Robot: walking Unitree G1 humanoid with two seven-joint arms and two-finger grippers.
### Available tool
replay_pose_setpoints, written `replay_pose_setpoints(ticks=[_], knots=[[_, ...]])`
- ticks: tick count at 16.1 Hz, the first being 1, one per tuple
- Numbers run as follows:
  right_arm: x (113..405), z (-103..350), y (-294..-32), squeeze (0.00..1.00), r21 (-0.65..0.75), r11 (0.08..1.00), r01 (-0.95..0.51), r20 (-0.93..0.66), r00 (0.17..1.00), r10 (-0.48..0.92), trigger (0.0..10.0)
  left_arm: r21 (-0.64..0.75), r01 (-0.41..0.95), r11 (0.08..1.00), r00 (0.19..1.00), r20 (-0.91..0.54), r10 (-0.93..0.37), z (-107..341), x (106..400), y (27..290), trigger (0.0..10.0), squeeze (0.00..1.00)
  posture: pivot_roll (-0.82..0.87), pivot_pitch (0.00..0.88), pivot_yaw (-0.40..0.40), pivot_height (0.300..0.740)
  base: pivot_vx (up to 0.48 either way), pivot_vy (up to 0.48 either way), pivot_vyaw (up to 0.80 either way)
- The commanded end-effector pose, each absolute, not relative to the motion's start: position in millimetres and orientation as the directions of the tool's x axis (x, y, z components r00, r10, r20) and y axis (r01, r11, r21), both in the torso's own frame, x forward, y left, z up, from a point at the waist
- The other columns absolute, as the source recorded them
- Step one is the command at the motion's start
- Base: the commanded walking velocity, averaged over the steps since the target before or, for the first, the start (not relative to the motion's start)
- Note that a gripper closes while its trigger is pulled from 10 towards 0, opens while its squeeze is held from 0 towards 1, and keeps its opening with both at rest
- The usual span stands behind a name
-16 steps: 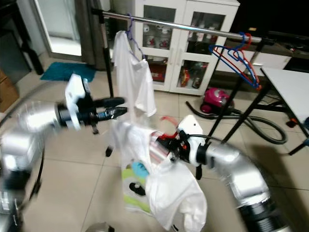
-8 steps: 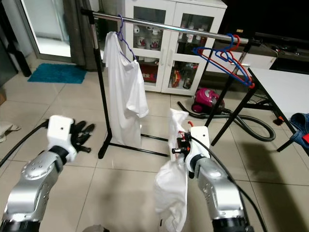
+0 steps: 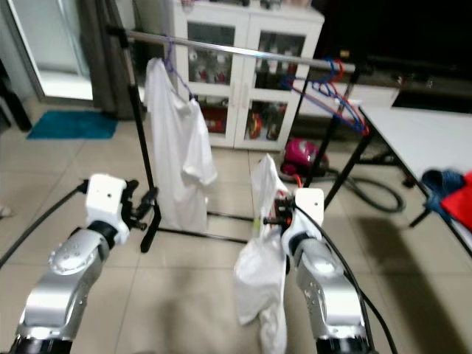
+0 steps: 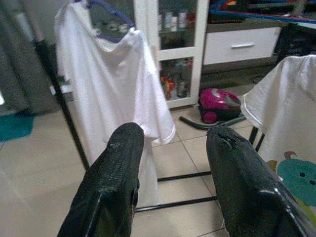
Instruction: Hang hanger
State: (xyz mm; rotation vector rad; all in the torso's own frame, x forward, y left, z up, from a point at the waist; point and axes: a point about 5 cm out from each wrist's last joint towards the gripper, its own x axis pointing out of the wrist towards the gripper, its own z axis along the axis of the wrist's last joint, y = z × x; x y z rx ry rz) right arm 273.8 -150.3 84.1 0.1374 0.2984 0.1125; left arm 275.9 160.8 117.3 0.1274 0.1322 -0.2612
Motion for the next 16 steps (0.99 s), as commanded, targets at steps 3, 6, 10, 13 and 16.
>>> replay_pose_setpoints(ticks=[3, 6, 10, 13, 16], knots=[[275.6, 92.1, -152.7, 0.0, 0.156, 0.985, -0.074, -0.24, 0.964, 0.11, 10.0, 0.139, 0.269, 0.953, 0.959, -0.13, -0.252, 122.9, 279.2, 161.1, 10.0, 0.65, 0.09, 0.0, -0.044, 0.74, 0.399, 0.0, 0.0], [276.0, 94.3, -151.0, 0.0, 0.157, 0.985, -0.076, -0.224, 0.968, 0.11, 10.0, 0.144, 0.285, 0.948, 0.955, -0.13, -0.267, 123.7, 279.7, 159.0, 10.0, 0.65, 0.09, 0.0, -0.035, 0.74, 0.394, 0.0, 0.0], [278.7, 97.2, -146.2, 0.0, 0.164, 0.982, -0.088, -0.208, 0.971, 0.122, 10.0, 0.148, 0.294, 0.944, 0.952, -0.13, -0.276, 124.6, 280.3, 158.8, 10.0, 0.65, 0.1, 0.0, -0.035, 0.74, 0.397, 0.0, 0.0], [279.5, 97.6, -143.8, 0.0, 0.167, 0.981, -0.095, -0.203, 0.971, 0.128, 10.0, 0.151, 0.294, 0.944, 0.952, -0.135, -0.275, 124.6, 279.6, 160.2, 10.0, 0.65, 0.1, 0.0, -0.035, 0.74, 0.396, 0.0, 0.0], [281.6, 100.5, -141.0, 0.0, 0.167, 0.98, -0.104, -0.192, 0.972, 0.136, 10.0, 0.151, 0.296, 0.943, 0.952, -0.133, -0.277, 125.1, 279.8, 160.0, 10.0, 0.66, 0.1, 0.0, -0.035, 0.74, 0.396, 0.0, 0.0]])
